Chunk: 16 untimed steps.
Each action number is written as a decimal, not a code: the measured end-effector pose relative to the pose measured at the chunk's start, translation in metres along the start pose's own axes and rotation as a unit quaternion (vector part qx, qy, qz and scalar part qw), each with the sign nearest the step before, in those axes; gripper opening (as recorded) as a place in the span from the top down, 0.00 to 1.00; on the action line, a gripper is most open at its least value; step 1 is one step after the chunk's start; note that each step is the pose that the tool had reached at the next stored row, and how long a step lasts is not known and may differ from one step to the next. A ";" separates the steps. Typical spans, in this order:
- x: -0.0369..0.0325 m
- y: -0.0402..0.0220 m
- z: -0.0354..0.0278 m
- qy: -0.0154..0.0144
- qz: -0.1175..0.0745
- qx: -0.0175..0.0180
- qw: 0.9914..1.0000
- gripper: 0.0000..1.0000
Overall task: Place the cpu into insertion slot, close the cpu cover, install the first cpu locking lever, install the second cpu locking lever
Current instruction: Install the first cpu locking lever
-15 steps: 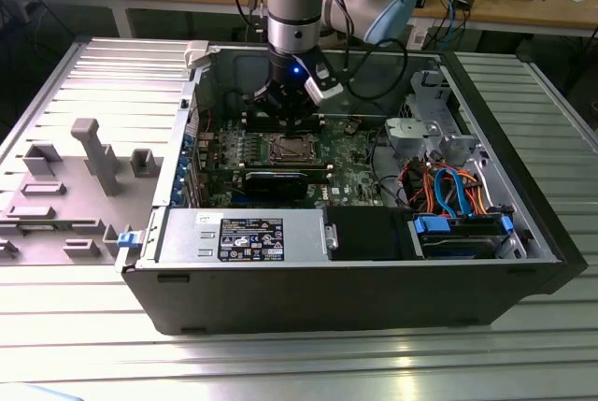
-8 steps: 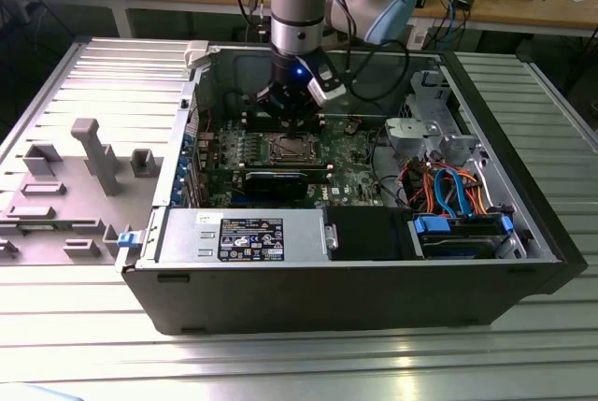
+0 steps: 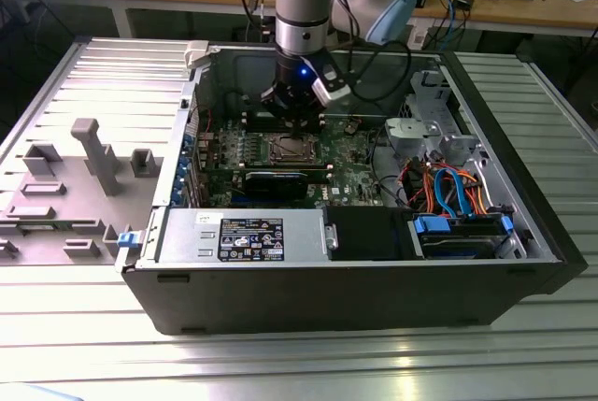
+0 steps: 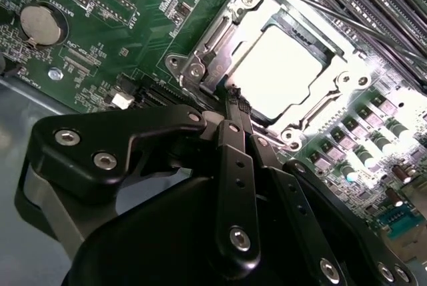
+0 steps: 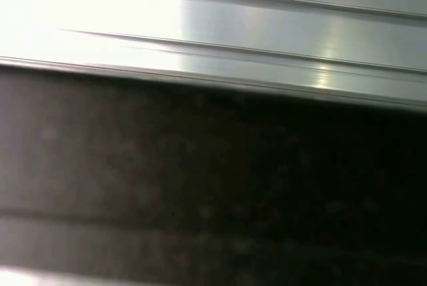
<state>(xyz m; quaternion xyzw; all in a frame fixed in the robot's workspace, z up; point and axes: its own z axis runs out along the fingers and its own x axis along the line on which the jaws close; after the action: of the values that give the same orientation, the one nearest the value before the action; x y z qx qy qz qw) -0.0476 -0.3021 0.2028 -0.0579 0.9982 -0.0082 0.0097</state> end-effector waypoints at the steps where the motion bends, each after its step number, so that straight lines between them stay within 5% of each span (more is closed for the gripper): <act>1: -0.0008 -0.0001 0.0001 0.000 0.000 0.000 1.000 0.89; 11: -0.0154 -0.0013 0.0023 0.002 0.000 0.001 1.000 0.89; 16: -0.0168 -0.0013 -0.0007 0.001 0.000 0.001 1.000 0.89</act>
<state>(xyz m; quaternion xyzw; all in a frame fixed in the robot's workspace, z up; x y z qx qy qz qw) -0.0308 -0.3015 0.2039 -0.0579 0.9982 -0.0088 0.0093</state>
